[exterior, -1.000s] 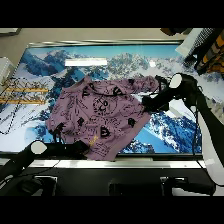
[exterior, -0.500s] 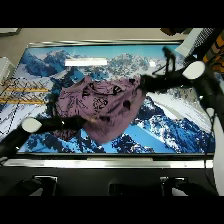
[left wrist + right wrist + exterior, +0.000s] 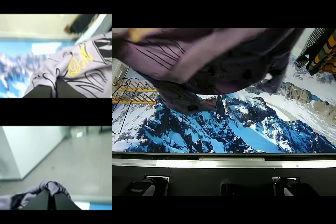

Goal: Fold the clothes and pants, and hang the long-sleeved shirts on hangers.

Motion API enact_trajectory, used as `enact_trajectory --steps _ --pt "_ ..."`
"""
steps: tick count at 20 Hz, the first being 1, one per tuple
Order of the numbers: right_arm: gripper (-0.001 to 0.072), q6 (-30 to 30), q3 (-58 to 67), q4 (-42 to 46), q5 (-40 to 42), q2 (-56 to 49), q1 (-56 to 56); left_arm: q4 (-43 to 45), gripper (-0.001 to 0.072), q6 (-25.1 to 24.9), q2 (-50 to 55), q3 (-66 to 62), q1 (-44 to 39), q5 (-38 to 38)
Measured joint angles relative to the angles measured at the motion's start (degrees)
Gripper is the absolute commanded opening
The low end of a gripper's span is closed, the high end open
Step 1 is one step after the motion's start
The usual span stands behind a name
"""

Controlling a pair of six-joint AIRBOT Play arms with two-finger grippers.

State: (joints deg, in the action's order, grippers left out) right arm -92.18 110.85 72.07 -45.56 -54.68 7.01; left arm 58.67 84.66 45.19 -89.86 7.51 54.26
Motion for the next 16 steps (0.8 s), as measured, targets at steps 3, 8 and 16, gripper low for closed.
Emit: enact_trajectory --steps 3,8,16 --pt "0.0035 -2.6 1.5 4.4 0.4 6.2 0.0 2.2 0.0021 3.1 -5.5 -3.9 0.9 0.8" --pt "0.0035 -8.3 2.2 9.2 0.0 8.2 0.0 9.4 0.0021 9.9 -8.7 -5.7 1.2 1.6" --pt "0.0037 -14.6 2.3 11.6 -13.9 -15.2 0.0 12.5 0.0022 12.9 13.5 -6.1 1.3 10.6"
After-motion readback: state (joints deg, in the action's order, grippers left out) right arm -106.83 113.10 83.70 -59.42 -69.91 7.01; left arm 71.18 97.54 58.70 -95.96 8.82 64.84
